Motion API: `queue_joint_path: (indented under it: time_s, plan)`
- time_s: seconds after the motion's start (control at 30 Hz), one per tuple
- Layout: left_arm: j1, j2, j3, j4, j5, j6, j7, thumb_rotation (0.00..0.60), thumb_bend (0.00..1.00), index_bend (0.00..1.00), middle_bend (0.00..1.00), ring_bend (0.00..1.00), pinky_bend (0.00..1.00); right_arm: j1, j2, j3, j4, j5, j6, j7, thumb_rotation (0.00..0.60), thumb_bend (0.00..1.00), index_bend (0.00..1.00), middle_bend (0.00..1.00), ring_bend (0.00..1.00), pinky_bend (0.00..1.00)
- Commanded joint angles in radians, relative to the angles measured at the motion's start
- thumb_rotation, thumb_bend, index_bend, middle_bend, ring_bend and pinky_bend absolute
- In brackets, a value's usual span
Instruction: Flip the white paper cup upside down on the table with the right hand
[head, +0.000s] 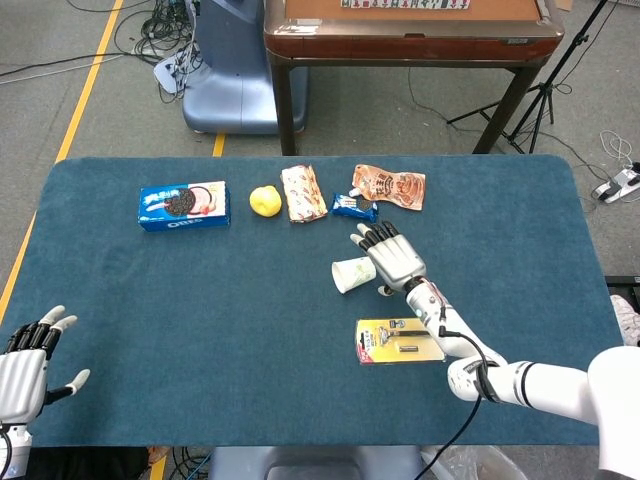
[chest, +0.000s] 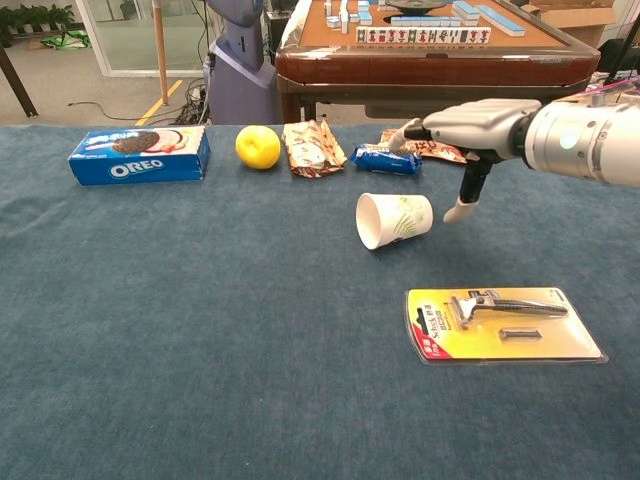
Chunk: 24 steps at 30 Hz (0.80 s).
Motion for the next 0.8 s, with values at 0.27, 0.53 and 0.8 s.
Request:
queue_joint_path:
  time_s: [0.27, 0.53, 0.8]
  plan:
    - [0.001, 0.002, -0.003, -0.016, -0.006, 0.003, 0.021, 0.600, 0.15, 0.22, 0.13, 0.16, 0.13, -0.031, -0.092, 0.003, 0.165, -0.102, -0.075, 0.147, 0.600, 0.16, 0.19, 0.09, 0.00, 0.00]
    - [-0.002, 0.003, -0.005, -0.022, -0.008, -0.001, 0.035, 0.600, 0.15, 0.23, 0.13, 0.16, 0.13, -0.036, -0.162, 0.021, 0.278, -0.163, -0.099, 0.229, 0.600, 0.17, 0.25, 0.11, 0.00, 0.00]
    - [-0.002, 0.007, -0.004, -0.026, -0.016, -0.006, 0.036, 0.600, 0.15, 0.24, 0.13, 0.16, 0.13, -0.031, -0.209, 0.033, 0.356, -0.198, -0.128, 0.266, 0.600, 0.17, 0.31, 0.14, 0.00, 0.00]
